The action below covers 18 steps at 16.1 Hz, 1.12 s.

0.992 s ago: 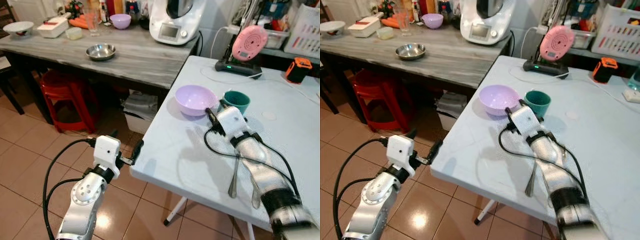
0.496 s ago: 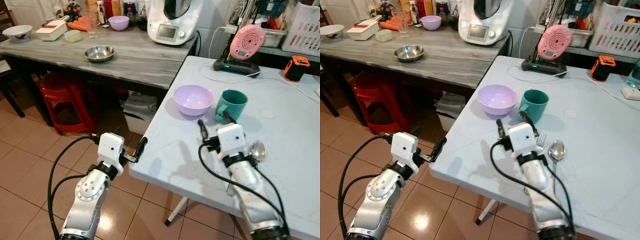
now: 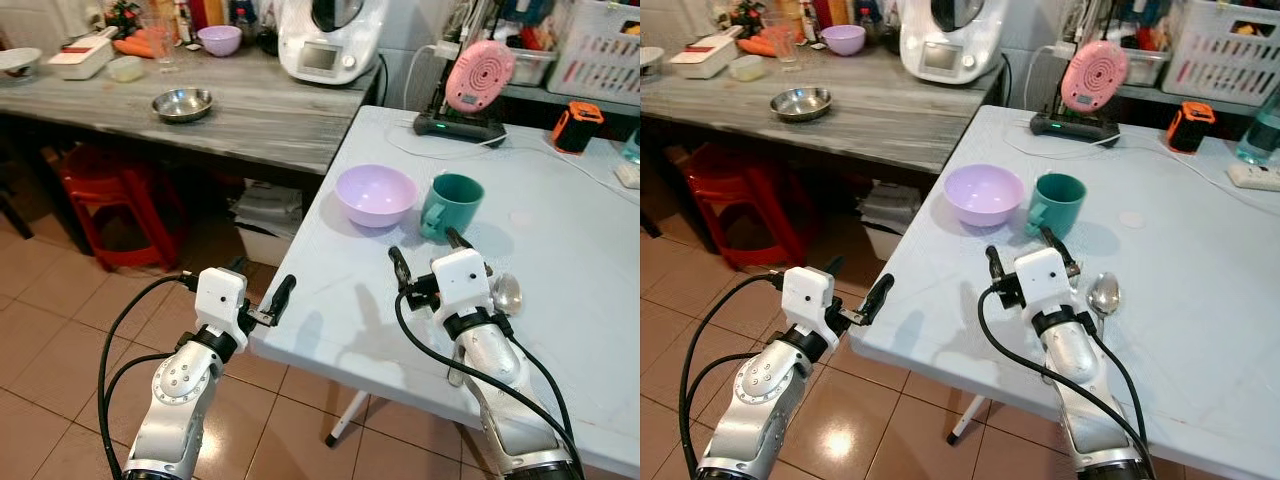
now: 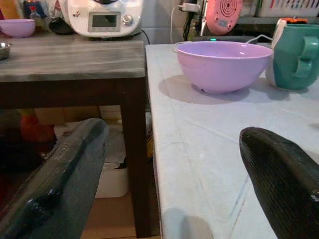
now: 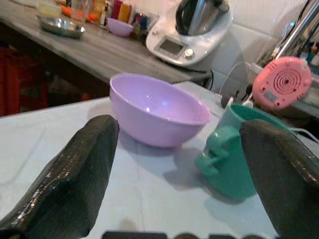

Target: Setting the table

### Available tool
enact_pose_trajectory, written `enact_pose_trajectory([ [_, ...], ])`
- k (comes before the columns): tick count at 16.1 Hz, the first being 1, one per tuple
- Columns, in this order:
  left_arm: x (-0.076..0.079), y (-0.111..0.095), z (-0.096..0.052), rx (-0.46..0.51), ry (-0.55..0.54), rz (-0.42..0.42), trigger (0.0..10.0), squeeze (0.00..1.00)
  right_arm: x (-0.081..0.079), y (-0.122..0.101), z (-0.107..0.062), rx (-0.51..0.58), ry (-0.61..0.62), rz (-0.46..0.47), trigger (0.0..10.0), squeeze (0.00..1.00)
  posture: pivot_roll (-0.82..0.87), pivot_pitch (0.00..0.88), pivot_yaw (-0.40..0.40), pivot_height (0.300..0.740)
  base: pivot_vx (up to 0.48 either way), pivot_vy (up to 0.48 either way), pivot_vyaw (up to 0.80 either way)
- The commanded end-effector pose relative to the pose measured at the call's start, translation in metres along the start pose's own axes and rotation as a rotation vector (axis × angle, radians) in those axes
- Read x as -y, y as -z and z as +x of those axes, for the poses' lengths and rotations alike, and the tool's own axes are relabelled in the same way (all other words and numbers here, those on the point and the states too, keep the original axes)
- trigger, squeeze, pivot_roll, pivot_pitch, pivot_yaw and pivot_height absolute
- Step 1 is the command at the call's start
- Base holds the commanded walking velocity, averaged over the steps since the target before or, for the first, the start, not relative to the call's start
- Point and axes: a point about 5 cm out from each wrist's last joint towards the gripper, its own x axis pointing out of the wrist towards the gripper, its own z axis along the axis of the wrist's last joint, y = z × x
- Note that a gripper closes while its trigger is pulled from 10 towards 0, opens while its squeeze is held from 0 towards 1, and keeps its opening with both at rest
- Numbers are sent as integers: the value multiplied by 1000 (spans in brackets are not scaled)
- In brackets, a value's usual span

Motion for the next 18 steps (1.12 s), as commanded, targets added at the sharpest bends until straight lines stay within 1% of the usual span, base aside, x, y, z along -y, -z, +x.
enact_pose_trajectory([
  [1,1,0,-1,1,5,0,10000,0,-1,-4,1,2,-10,3,10000,0,-10,0,1,740,0,0,0],
  [2,1,1,-1,2,8,0,10000,0,-3,-4,0,-1,-13,17,10000,0,-12,0,3,740,262,0,0],
  [5,2,0,0,4,19,0,10000,0,-5,-4,0,-6,-17,11,10000,0,-14,0,6,740,291,0,-502],
  [11,4,2,0,2,31,-3,10000,0,-5,-4,0,-13,-27,4,10000,0,-16,0,6,740,291,0,0],
  [18,2,4,-3,-9,16,-4,10000,0,-4,-5,3,-8,-51,-25,10000,0,-15,0,4,740,0,0,0],
])
